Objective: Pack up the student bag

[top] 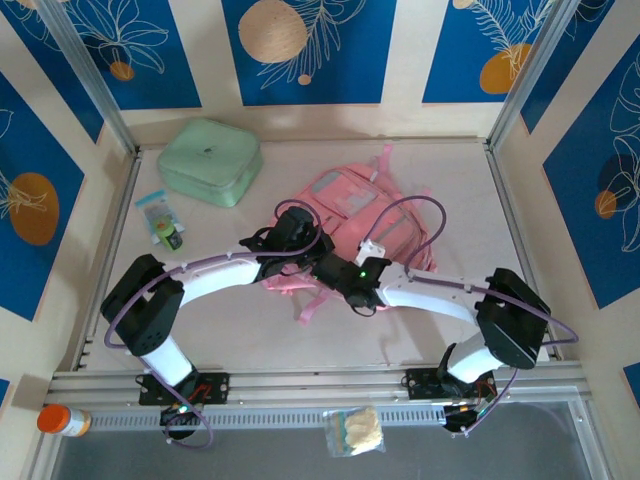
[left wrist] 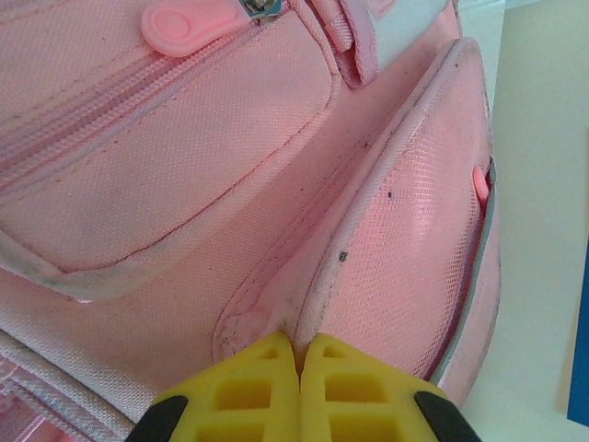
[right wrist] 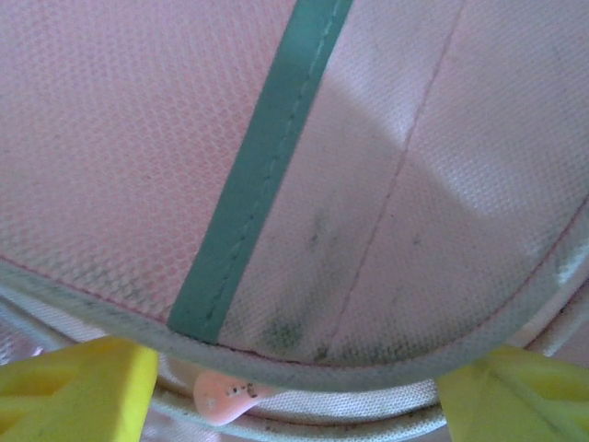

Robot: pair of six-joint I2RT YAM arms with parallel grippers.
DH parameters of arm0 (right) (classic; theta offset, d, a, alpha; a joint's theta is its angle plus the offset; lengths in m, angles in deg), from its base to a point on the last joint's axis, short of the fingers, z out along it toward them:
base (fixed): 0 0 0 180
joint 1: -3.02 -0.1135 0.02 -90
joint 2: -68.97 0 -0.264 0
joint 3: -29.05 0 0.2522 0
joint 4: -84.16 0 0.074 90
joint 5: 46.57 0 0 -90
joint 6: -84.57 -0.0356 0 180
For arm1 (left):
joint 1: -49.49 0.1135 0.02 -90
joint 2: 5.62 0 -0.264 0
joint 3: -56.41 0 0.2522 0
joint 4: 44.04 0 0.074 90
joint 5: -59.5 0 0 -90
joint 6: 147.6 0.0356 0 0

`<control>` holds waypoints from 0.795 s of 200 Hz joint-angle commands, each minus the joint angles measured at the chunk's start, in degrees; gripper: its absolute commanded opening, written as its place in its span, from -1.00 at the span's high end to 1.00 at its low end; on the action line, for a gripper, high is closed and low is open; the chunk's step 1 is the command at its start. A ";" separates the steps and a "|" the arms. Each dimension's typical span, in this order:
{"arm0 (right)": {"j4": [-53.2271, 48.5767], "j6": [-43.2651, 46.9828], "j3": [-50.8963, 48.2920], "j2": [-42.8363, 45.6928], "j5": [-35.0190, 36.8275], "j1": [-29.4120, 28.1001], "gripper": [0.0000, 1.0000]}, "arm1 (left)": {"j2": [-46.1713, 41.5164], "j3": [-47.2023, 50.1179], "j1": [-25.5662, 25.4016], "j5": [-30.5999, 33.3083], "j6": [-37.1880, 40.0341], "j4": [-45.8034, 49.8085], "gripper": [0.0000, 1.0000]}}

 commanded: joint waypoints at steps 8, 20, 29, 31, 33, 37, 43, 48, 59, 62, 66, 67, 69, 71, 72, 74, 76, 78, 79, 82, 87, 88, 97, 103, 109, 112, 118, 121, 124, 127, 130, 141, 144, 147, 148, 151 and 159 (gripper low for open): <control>-9.61 -4.66 1.20 -1.18 4.04 0.29 -0.48 | -2.94 -0.11 0.93 1.11 -0.02 -2.64 1.00; -10.66 -3.52 -0.14 0.09 3.64 0.14 -0.40 | -2.94 -0.23 1.13 1.26 0.28 -2.45 1.00; -9.91 -0.80 -1.44 1.37 2.98 -0.02 -0.36 | -2.82 -0.29 1.26 1.15 0.30 -2.52 1.00; -9.86 -0.37 -1.74 1.70 2.88 -0.06 -0.35 | -2.78 -0.31 1.28 1.12 0.30 -2.53 1.00; -9.89 -0.16 -1.97 2.02 2.68 -0.12 -0.34 | -2.77 -0.31 1.27 1.06 0.30 -2.64 1.00; -9.58 1.15 -2.42 2.60 2.32 -0.07 -0.32 | -2.68 -0.31 1.31 0.90 0.30 -2.82 1.00; -8.59 3.78 -3.03 3.42 1.32 0.07 -0.27 | -2.61 -0.30 1.31 0.69 0.33 -2.97 1.00; -7.40 5.83 -3.42 4.01 0.32 0.37 -0.24 | -2.63 -0.27 1.39 0.71 0.39 -2.98 1.00; -3.76 11.67 -4.14 5.12 -2.15 1.10 -0.20 | -2.67 0.00 1.39 0.99 0.40 -2.97 1.00; -3.23 12.68 -4.25 5.38 -2.59 1.24 -0.18 | -2.68 0.08 1.46 1.01 0.39 -3.12 1.00; -2.09 14.18 -4.35 5.65 -3.25 1.47 -0.15 | -2.68 0.13 1.47 1.02 0.39 -3.28 1.00; -1.73 14.69 -4.36 5.77 -3.47 1.49 -0.14 | -2.68 0.17 1.47 1.02 0.39 -3.35 1.00; -0.96 15.74 -4.42 5.85 -3.88 1.61 -0.12 | -2.68 0.20 1.47 0.95 0.39 -3.44 1.00; -0.28 16.70 -4.57 6.05 -4.24 1.71 -0.10 | -2.68 0.21 1.47 0.93 0.39 -3.44 1.00; 0.01 17.10 -4.60 6.10 -4.32 1.74 -0.09 | -2.68 0.21 1.47 0.89 0.39 -3.47 1.00; 0.36 17.61 -4.62 6.20 -4.53 1.81 -0.08 | -2.61 0.15 1.51 0.85 0.39 -3.50 1.00; 0.55 17.99 -4.64 6.27 -4.67 1.84 -0.07 | -2.62 0.13 1.54 0.80 0.39 -3.50 1.00; 0.73 18.25 -4.69 6.35 -4.73 1.92 -0.05 | -2.66 0.13 1.55 0.76 0.39 -3.50 1.00; 0.82 18.40 -4.66 6.38 -4.78 1.93 -0.05 | -2.63 0.13 1.55 0.76 0.39 -3.50 1.00; 1.43 19.01 -4.63 6.48 -5.12 2.13 -0.03 | -2.55 0.10 1.50 0.75 0.39 -3.44 1.00; 3.06 21.27 -4.86 6.58 -6.32 2.46 -0.01 | -2.50 0.04 1.47 0.75 0.46 -3.42 1.00; 3.61 21.53 -4.91 6.58 -6.63 2.60 0.00 | -2.50 0.04 1.51 0.80 0.47 -3.37 1.00; 5.14 23.96 -4.70 6.52 -8.01 3.32 0.07 | -2.50 -0.01 1.52 1.01 0.42 -3.15 1.00; 5.15 24.13 -4.41 6.17 -8.15 3.53 0.15 | -2.48 0.11 1.54 1.01 0.31 -3.38 1.00; 6.01 25.51 -4.32 5.89 -8.69 3.63 0.19 | -2.46 0.06 1.52 1.02 0.30 -3.57 1.00; 6.22 25.99 -4.31 5.74 -8.91 3.69 0.21 | -2.42 0.04 1.48 1.02 0.42 -3.54 1.00; 5.75 25.78 -4.14 5.22 -8.73 3.71 0.22 | -2.41 0.08 1.54 1.02 0.39 -3.50 1.00; 5.56 25.55 -4.10 5.04 -8.66 3.85 0.22 | -2.41 0.09 1.51 1.02 0.39 -3.43 1.00; 5.49 25.46 -4.14 4.81 -8.73 4.01 0.23 | -2.34 0.03 1.50 1.01 0.39 -3.42 1.00; 5.55 25.54 -4.22 4.67 -8.89 4.10 0.24 | -2.26 0.01 1.47 1.02 0.39 -3.42 1.00; 5.75 25.71 -4.32 4.61 -9.07 4.25 0.26 | -2.24 -0.04 1.53 1.02 0.39 -3.35 1.00; 7.10 26.24 -4.98 4.43 -10.05 4.75 0.31 | -2.11 -0.05 1.61 0.93 0.39 -3.41 1.00; 7.86 26.67 -5.31 4.47 -10.48 4.90 0.32 | -2.07 -0.03 1.57 0.93 0.39 -3.48 1.00; 8.69 27.27 -5.66 4.61 -10.95 5.07 0.34 | -2.00 0.03 1.63 0.93 0.41 -3.50 1.00; 8.93 27.48 -5.76 4.59 -11.15 5.09 0.35 | -1.99 -0.01 1.59 0.93 0.40 -3.50 1.00; 9.58 27.99 -6.07 4.64 -11.56 5.19 0.36 | -1.98 -0.01 1.62 0.93 0.32 -3.50 1.00; 10.07 28.71 -6.35 4.69 -11.80 5.41 0.42 | -1.90 0.04 1.69 0.84 0.32 -3.50 1.00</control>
